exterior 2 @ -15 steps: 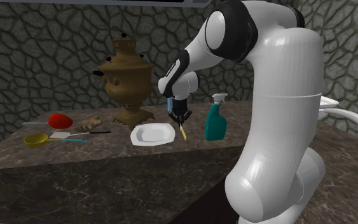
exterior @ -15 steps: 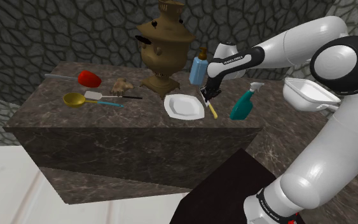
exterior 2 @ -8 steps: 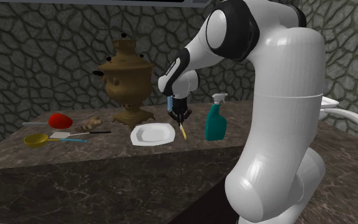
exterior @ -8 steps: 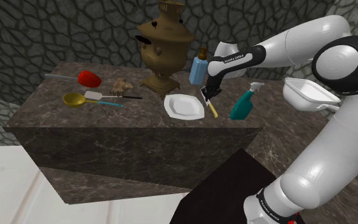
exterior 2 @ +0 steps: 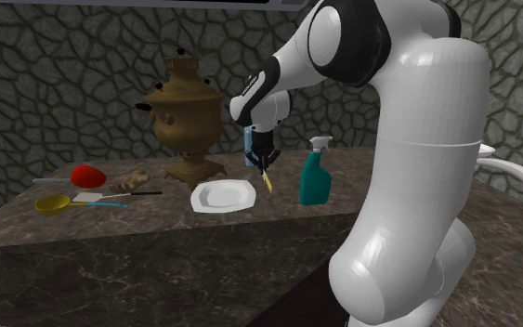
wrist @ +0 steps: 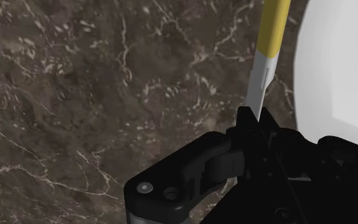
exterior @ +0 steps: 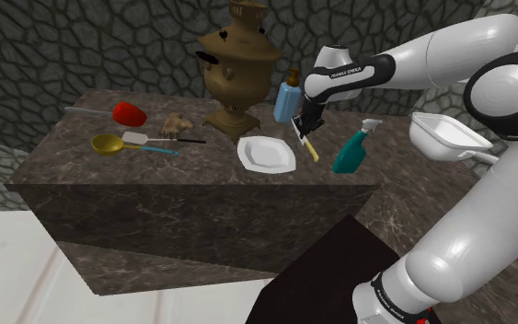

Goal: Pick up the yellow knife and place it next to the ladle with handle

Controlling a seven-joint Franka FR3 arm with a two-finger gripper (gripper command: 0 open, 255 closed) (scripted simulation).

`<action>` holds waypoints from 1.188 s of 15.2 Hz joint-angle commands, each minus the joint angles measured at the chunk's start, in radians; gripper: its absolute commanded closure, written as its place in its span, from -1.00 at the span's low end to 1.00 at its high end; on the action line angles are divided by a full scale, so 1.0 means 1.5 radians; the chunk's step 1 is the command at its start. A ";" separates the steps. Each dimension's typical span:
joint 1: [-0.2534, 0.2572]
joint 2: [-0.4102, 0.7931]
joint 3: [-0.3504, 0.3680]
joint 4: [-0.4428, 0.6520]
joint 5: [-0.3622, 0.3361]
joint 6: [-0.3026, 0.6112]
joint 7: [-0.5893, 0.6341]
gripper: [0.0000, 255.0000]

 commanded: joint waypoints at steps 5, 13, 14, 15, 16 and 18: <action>0.001 -0.024 0.000 0.026 -0.001 -0.050 -0.001 1.00; 0.001 -0.046 0.001 0.072 -0.002 -0.118 -0.003 1.00; 0.001 -0.047 0.001 0.076 -0.002 -0.123 -0.004 1.00; 0.009 -0.045 0.008 0.078 -0.003 -0.124 0.012 1.00; 0.017 -0.042 0.015 0.082 -0.003 -0.126 0.028 1.00; 0.033 -0.035 0.030 0.092 -0.005 -0.130 0.059 1.00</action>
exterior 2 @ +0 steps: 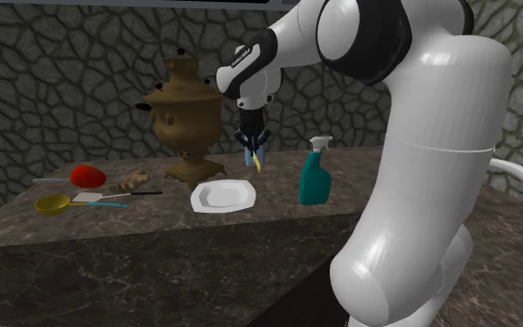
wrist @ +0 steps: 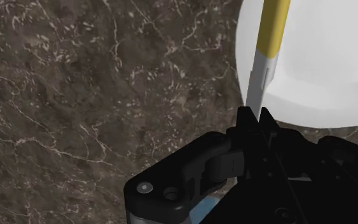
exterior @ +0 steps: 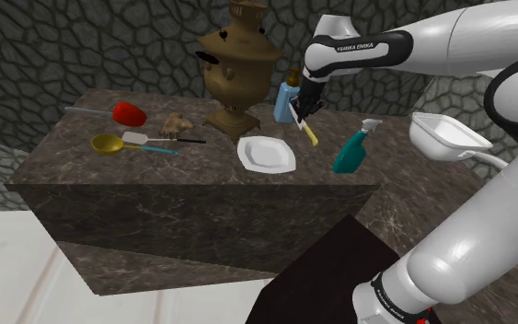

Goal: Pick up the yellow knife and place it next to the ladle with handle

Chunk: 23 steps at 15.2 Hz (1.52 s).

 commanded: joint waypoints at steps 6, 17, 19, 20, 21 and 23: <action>0.056 0.047 0.048 0.057 -0.006 -0.017 0.106 1.00; 0.149 0.169 0.108 0.226 -0.029 -0.076 0.260 1.00; 0.167 0.199 0.116 0.270 -0.034 -0.092 0.286 1.00; 0.177 0.216 0.120 0.294 -0.037 -0.100 0.298 1.00; 0.187 0.233 0.123 0.320 -0.040 -0.110 0.310 1.00; 0.207 0.270 0.129 0.376 -0.047 -0.131 0.332 1.00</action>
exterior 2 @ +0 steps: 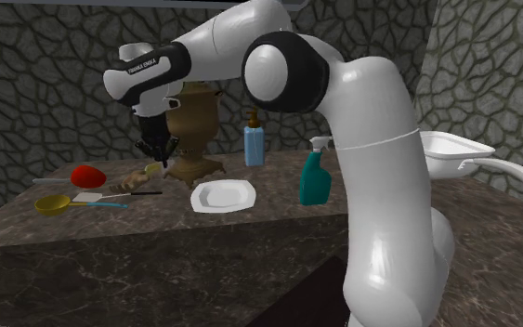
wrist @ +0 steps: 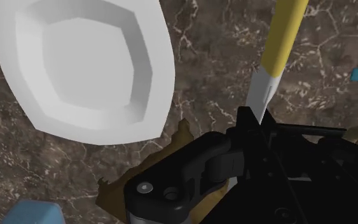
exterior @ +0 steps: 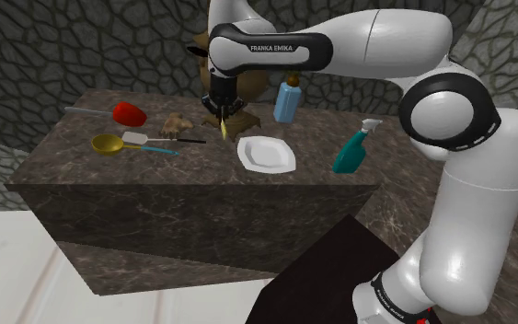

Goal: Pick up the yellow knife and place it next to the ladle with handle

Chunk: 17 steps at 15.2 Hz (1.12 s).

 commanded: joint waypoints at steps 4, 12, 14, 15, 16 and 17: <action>0.054 0.110 0.011 0.172 -0.017 -0.066 0.052 1.00; 0.077 0.166 0.012 0.210 -0.024 -0.050 0.075 1.00; 0.076 0.166 0.012 0.192 -0.025 -0.033 0.077 1.00; 0.075 0.166 0.012 0.183 -0.025 -0.024 0.078 1.00; 0.075 0.167 0.012 0.175 -0.025 -0.015 0.078 1.00; 0.075 0.167 0.011 0.167 -0.026 -0.007 0.079 1.00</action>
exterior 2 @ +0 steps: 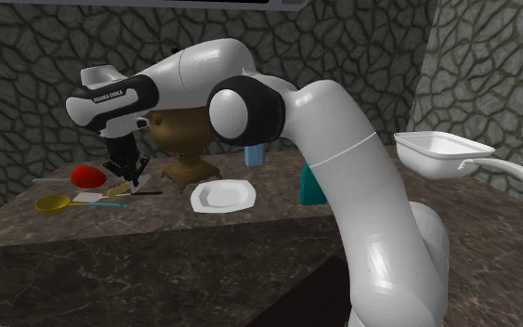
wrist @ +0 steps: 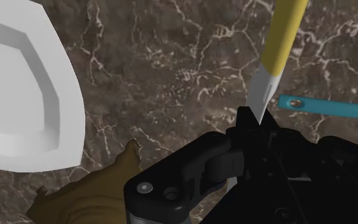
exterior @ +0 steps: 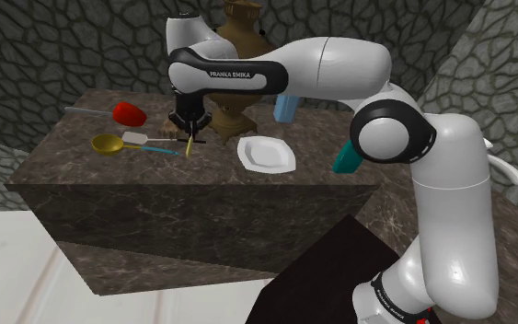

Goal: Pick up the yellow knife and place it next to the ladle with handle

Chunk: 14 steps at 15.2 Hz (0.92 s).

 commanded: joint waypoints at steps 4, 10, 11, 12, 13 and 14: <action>-0.002 0.005 -0.001 -0.037 -0.002 0.042 0.004 1.00; -0.003 0.017 -0.002 -0.071 -0.005 0.088 0.009 1.00; -0.003 0.018 -0.002 -0.073 -0.005 0.091 0.009 1.00; -0.003 0.018 -0.002 -0.073 -0.005 0.091 0.009 1.00; -0.003 0.018 -0.002 -0.073 -0.005 0.091 0.009 1.00; -0.003 0.018 -0.002 -0.073 -0.005 0.091 0.009 1.00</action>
